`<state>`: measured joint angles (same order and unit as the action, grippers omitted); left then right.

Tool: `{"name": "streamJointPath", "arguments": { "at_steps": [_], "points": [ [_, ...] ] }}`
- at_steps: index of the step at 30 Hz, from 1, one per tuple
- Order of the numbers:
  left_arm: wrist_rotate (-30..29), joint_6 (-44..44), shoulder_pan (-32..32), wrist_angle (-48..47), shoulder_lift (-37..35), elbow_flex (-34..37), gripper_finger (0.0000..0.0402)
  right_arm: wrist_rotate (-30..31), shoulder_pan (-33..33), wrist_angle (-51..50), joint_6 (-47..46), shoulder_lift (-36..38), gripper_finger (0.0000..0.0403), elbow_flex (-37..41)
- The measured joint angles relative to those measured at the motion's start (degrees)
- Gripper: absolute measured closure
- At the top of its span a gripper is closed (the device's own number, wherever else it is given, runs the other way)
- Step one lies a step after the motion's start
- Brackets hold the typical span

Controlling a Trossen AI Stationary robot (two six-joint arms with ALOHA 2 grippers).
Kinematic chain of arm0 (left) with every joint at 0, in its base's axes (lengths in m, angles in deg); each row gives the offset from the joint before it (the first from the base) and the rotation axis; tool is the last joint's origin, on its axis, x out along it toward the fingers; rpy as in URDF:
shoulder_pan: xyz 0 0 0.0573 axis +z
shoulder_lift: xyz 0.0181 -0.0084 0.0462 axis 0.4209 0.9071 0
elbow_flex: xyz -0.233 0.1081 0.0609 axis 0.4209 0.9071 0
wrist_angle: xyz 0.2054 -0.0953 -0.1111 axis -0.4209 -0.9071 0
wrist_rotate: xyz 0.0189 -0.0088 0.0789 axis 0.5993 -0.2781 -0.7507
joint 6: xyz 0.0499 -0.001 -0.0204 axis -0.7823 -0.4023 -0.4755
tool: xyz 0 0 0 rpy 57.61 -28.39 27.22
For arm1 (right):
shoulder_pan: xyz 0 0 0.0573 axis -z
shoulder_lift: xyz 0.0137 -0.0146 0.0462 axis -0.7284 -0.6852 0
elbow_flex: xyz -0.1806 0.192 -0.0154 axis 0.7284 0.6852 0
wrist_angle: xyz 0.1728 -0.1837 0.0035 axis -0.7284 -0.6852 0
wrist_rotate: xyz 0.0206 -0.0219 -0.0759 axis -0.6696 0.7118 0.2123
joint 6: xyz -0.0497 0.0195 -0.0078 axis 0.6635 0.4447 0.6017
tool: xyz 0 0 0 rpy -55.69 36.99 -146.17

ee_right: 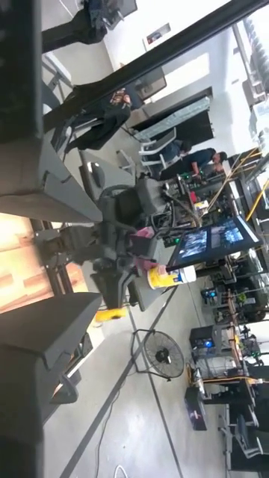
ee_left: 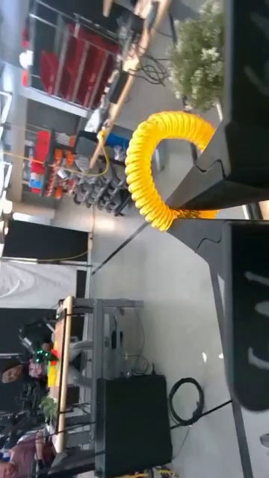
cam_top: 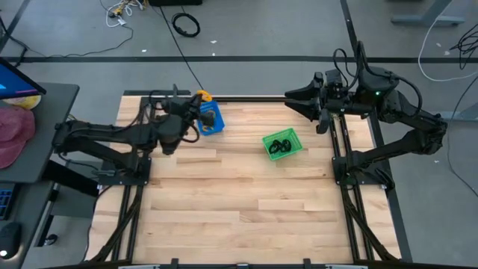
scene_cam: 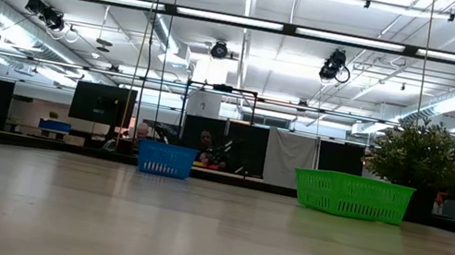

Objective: Sort spring keychains
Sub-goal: Put the yellow spring keychain into the blue bin

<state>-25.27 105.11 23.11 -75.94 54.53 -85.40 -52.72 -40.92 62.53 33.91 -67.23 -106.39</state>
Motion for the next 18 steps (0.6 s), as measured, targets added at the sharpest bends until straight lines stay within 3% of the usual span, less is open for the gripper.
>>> {"name": "streamJointPath", "arguments": {
  "at_steps": [4, 8, 11, 18],
  "points": [
    [0.23, -0.39, 1.32, -0.02, 1.80, -1.48, 0.0393, -0.18, 0.00, -0.12, 0.00, 0.00, 0.0239, 0.00],
    [2.92, -1.79, 7.33, -0.78, 2.33, -2.61, 0.0393, -0.18, 0.00, -0.28, 0.00, 0.00, 0.0239, 0.00],
    [11.08, 1.27, 14.11, -5.09, 2.33, -4.01, 0.0393, -0.18, 0.00, -0.30, 0.00, 0.00, 0.0239, -0.02],
    [30.99, 15.84, 29.22, -29.76, 6.90, -10.40, 0.0393, -0.21, -0.01, -0.39, -0.20, 0.00, 0.0239, 0.00]
  ]
}}
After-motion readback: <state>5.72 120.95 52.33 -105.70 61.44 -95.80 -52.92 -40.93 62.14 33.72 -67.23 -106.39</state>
